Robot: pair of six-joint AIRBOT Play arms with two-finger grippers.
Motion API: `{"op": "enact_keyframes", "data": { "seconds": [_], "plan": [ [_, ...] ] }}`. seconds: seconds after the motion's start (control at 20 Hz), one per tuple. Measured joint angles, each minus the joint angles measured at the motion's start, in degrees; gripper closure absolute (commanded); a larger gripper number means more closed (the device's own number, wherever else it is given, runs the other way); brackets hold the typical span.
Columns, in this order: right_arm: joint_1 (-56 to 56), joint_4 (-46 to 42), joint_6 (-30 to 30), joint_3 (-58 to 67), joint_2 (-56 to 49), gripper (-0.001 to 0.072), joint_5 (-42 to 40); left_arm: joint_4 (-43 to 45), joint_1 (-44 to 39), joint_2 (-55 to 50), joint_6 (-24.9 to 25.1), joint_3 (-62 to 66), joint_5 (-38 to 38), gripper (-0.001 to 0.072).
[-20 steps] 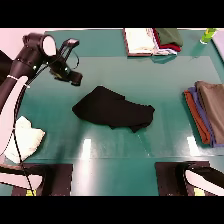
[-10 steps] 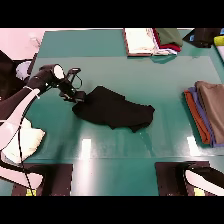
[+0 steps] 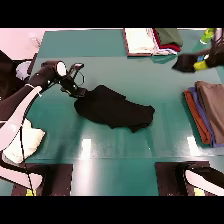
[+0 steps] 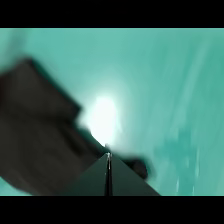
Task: Fold the shirts.
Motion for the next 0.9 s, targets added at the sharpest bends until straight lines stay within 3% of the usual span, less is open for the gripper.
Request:
{"op": "enact_keyframes", "data": {
  "seconds": [0.05, 0.1, 0.15, 0.4, 0.75, 0.8, 0.85, 0.9],
  "plan": [
    [0.00, -0.37, 0.00, -3.10, -0.15, 0.0601, -0.04, 0.48, -0.04, 0.35, 0.02, 0.81, -0.13, 0.0684],
    [0.00, -0.68, 0.00, -6.45, -0.52, 0.0353, -0.37, 0.70, -0.07, 0.61, 0.04, 1.38, -0.07, 0.0685],
    [0.00, -0.92, 0.00, -9.31, -1.09, 0.0249, -0.68, 0.87, -0.07, 0.76, 0.09, 1.77, -0.13, 0.0685],
    [0.09, 1.53, 1.01, -19.76, -7.58, 0.0250, -2.40, 1.38, -0.15, 1.11, 0.15, 2.54, -0.24, 0.0684],
    [4.17, 3.43, 1.20, -23.04, -12.90, 0.0264, -7.39, 1.53, -0.15, 1.18, 0.15, 2.69, -0.44, 0.0684],
    [4.94, 2.67, 1.29, -23.17, -13.14, 0.0335, -7.91, 1.53, -0.13, 1.18, 0.15, 2.69, -0.48, 0.0685],
    [5.64, 1.88, 1.46, -23.21, -13.27, 0.0468, -8.37, 1.53, -0.15, 1.18, 0.15, 2.69, -0.57, 0.0685],
    [6.25, 1.31, 1.62, -23.28, -13.35, 0.0651, -8.72, 1.53, -0.15, 1.18, 0.15, 2.69, -0.70, 0.0685]
  ]
}}
